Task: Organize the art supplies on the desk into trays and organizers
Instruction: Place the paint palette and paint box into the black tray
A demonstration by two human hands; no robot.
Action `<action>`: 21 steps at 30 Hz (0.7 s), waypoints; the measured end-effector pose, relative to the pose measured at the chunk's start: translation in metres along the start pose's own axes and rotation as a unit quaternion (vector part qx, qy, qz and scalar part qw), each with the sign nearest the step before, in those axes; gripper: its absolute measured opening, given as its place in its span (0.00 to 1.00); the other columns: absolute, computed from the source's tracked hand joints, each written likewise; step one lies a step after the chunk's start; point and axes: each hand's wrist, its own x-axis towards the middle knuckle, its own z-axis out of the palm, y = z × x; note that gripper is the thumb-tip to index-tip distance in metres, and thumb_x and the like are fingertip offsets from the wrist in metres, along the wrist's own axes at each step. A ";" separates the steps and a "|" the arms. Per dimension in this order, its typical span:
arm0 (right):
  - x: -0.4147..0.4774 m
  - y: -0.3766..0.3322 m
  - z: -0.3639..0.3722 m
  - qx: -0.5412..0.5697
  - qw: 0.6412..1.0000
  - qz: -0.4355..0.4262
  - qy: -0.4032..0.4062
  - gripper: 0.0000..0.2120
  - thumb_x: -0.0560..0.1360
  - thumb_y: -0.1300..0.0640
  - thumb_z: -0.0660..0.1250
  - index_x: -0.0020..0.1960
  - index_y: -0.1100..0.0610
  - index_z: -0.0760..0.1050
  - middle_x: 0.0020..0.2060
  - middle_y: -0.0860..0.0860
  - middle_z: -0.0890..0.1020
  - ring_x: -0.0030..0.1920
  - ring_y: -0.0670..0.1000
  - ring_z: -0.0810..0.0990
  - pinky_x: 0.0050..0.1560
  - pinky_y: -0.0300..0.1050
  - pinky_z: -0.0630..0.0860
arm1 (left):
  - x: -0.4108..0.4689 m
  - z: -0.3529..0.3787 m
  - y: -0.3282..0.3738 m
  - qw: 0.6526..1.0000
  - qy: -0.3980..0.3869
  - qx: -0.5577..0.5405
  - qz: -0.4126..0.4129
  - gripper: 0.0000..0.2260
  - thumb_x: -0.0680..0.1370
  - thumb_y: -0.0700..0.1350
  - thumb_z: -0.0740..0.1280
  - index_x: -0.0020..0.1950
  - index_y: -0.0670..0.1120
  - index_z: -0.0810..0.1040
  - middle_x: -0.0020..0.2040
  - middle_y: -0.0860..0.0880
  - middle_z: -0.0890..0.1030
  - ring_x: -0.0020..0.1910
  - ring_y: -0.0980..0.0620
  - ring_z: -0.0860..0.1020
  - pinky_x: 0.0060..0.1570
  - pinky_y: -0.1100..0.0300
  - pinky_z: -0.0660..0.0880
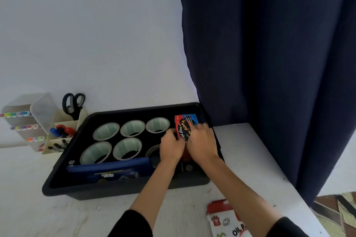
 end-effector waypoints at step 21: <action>-0.191 0.111 0.004 0.281 0.950 0.086 0.109 0.14 0.72 0.71 0.64 0.52 0.57 0.79 0.47 0.46 0.76 0.52 0.50 0.74 0.52 0.45 0.74 | -0.211 0.033 -0.041 0.985 0.134 -0.103 0.031 0.11 0.77 0.37 0.64 0.53 0.52 0.74 0.51 0.57 0.75 0.52 0.61 0.75 0.47 0.71 0.72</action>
